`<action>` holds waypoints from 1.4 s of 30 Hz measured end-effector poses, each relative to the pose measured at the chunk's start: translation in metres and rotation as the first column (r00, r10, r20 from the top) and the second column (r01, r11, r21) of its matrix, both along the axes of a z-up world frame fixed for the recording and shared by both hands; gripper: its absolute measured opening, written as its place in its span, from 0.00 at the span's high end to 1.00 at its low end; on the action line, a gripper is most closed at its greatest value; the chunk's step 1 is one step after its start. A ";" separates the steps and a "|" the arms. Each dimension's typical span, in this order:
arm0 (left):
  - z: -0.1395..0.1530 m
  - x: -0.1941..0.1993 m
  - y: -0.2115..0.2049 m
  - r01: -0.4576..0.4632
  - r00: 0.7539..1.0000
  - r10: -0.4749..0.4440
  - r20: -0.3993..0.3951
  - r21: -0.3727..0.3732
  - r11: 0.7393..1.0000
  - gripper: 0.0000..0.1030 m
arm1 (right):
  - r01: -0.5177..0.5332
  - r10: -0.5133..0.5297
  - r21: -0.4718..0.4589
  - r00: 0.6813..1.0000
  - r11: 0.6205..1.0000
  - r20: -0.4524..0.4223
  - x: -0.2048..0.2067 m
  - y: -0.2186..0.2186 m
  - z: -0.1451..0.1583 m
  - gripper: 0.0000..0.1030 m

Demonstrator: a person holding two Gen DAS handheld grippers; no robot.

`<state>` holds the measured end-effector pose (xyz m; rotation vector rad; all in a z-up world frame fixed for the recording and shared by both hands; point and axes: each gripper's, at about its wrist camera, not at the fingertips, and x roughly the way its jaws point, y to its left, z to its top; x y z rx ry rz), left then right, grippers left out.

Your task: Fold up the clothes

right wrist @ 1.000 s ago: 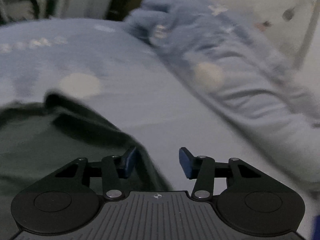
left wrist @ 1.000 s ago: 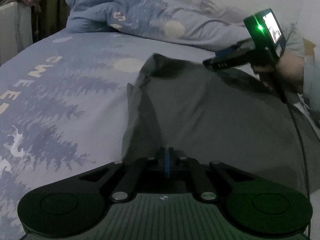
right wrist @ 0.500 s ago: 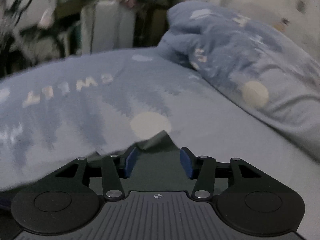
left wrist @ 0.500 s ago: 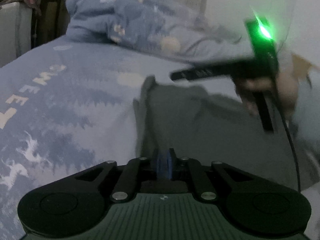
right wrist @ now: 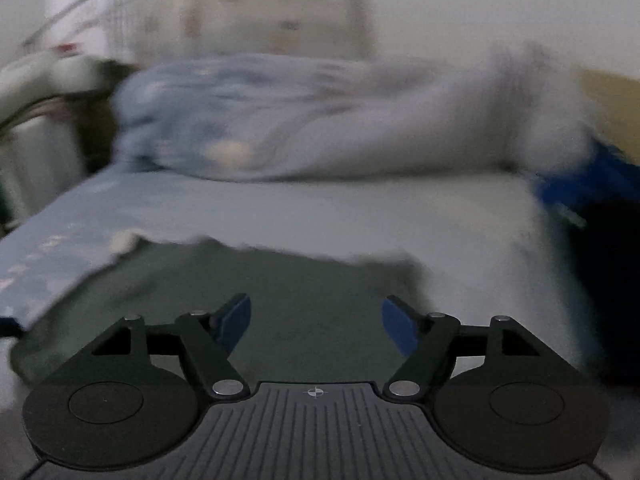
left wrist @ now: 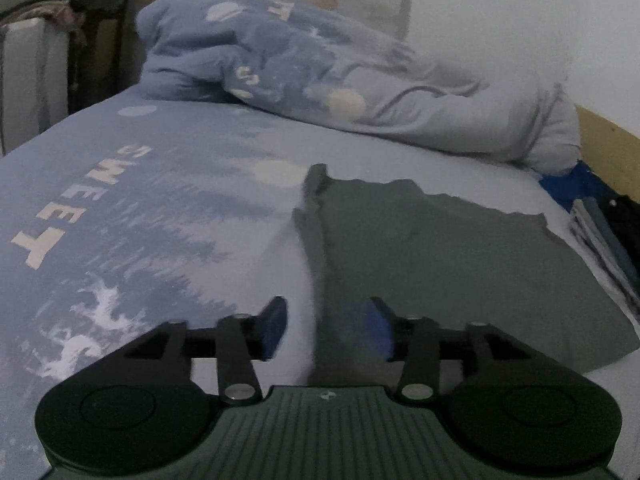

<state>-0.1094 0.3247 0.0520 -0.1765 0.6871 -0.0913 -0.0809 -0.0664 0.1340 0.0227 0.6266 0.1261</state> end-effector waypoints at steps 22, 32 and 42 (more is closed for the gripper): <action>-0.022 -0.025 0.042 -0.157 0.981 0.106 -0.164 -0.335 0.929 0.76 | 0.183 -0.173 0.018 0.955 0.983 -0.242 -0.089 -0.049 -0.068 0.83; -0.050 -0.006 0.036 -0.196 0.972 0.082 -0.221 -0.567 0.800 0.21 | -0.052 0.052 -0.113 0.999 0.992 -0.003 -0.127 0.052 -0.031 0.41; -0.050 0.000 0.038 -0.233 0.968 0.121 -0.219 -0.615 0.753 0.79 | -0.478 0.517 -0.347 0.855 0.807 0.025 -0.121 0.234 -0.056 0.21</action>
